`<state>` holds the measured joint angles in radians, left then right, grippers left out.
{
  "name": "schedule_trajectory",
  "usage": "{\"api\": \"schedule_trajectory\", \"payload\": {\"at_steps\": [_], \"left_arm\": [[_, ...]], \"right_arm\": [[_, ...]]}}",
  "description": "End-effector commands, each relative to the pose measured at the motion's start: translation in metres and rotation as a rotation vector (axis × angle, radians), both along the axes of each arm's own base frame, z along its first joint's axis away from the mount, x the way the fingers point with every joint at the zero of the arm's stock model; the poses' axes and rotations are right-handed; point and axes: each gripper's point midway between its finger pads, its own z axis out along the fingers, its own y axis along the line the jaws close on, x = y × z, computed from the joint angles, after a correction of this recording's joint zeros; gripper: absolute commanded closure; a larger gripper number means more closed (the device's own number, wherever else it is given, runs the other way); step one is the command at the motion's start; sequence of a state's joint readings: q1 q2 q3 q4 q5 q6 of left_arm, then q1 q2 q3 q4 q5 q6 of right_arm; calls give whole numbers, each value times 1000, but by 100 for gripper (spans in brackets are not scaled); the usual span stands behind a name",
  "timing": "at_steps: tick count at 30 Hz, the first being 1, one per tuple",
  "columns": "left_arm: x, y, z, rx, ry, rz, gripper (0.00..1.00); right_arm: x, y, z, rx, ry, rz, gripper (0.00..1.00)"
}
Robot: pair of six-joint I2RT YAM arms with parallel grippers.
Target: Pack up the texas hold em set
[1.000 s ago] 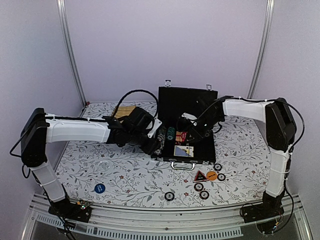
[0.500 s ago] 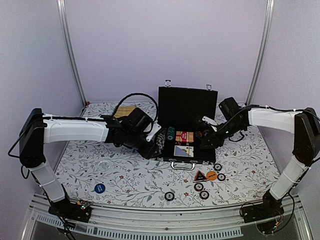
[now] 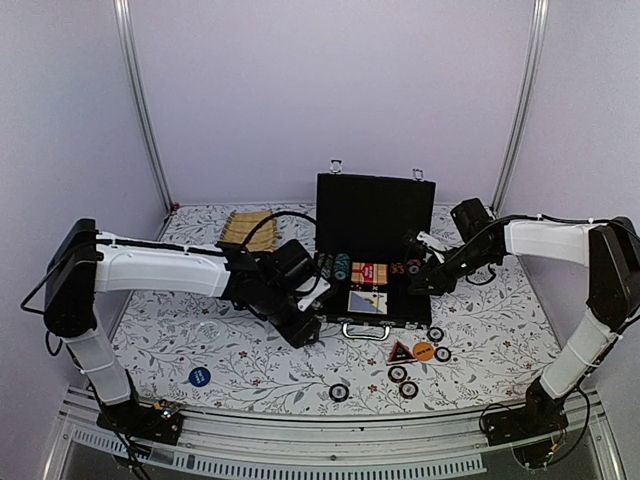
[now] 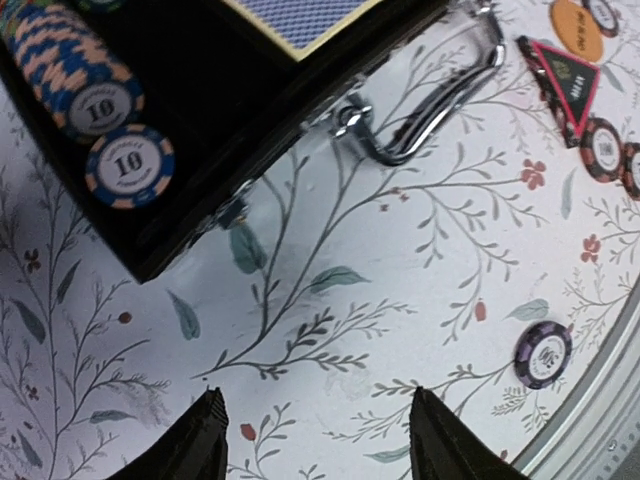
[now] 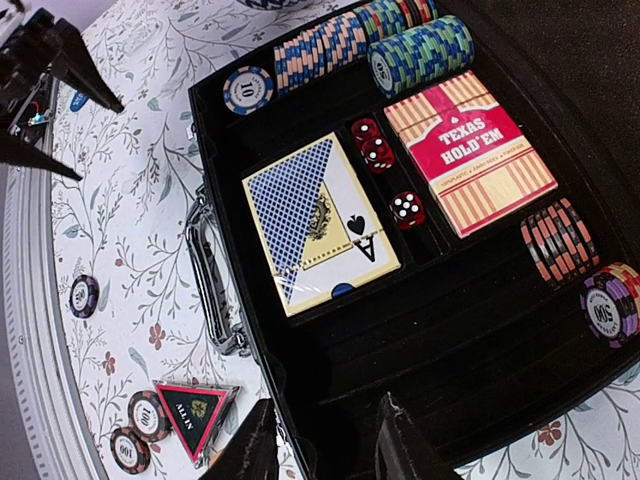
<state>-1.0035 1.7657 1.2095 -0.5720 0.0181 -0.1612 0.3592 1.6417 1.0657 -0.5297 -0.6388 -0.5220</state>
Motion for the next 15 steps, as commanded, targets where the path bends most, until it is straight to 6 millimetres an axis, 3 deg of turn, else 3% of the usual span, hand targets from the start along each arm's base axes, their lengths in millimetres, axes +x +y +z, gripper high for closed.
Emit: {"api": "schedule_trajectory", "payload": {"at_steps": [1, 9, 11, 15], "left_arm": [[26, 66, -12, 174, -18, 265, 36], [55, 202, -21, 262, 85, 817, 26], [58, 219, -23, 226, 125, 876, 26], [63, 234, -27, 183, 169, 905, 25]], "right_arm": [[-4, 1, 9, 20, -45, 32, 65], [-5, 1, 8, 17, -45, 39, 64], [-5, 1, 8, 15, -47, 40, 64], [-6, 0, 6, 14, -43, 42, 63]]}}
